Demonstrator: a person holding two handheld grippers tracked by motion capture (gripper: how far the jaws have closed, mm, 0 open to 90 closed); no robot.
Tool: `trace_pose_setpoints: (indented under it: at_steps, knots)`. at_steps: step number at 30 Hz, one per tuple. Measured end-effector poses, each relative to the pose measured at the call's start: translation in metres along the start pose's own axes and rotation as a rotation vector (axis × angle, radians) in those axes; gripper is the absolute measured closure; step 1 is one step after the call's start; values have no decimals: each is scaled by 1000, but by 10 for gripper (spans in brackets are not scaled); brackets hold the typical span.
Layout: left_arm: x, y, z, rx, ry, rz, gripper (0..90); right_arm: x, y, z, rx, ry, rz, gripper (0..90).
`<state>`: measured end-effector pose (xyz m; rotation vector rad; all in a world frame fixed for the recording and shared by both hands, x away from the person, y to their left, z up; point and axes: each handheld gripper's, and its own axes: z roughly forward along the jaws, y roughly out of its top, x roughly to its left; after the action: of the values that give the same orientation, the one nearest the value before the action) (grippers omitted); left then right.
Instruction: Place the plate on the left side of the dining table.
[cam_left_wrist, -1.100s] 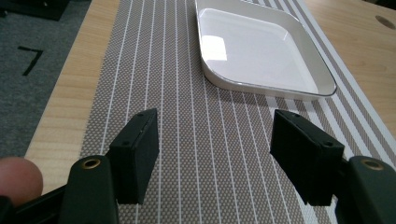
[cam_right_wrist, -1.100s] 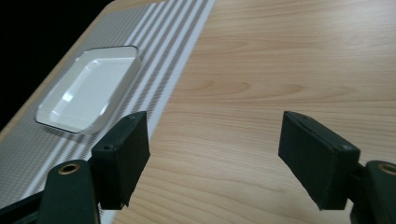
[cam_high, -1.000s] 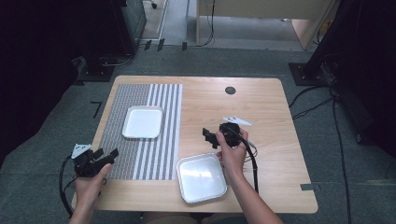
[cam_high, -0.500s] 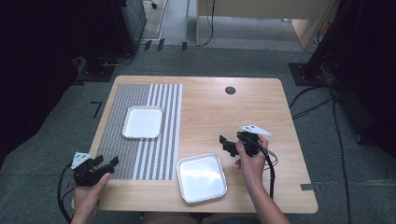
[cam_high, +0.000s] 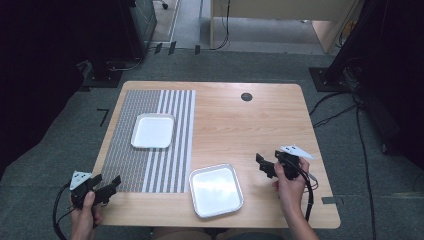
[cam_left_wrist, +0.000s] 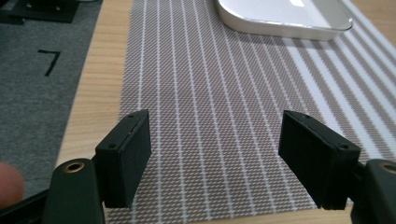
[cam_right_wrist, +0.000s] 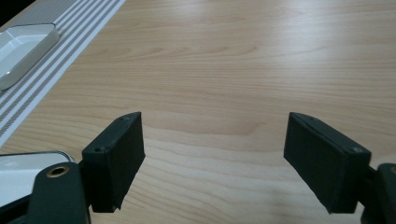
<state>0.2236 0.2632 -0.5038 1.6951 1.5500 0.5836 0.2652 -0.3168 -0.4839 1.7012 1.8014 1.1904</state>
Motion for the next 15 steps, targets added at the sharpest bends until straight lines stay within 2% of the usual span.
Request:
trace_pose_setpoints:
  at_steps: [2,7,15]
  knots:
    - [2,-2,0,5,8,8,251,-8,-4,-5,-3,-11,12,204]
    - [7,-3,-1,-3,14,-5,250,-26,-15,-16,0,-41,31,204]
    - [7,-4,4,28,24,3,254,-50,-28,-33,-9,-82,66,210]
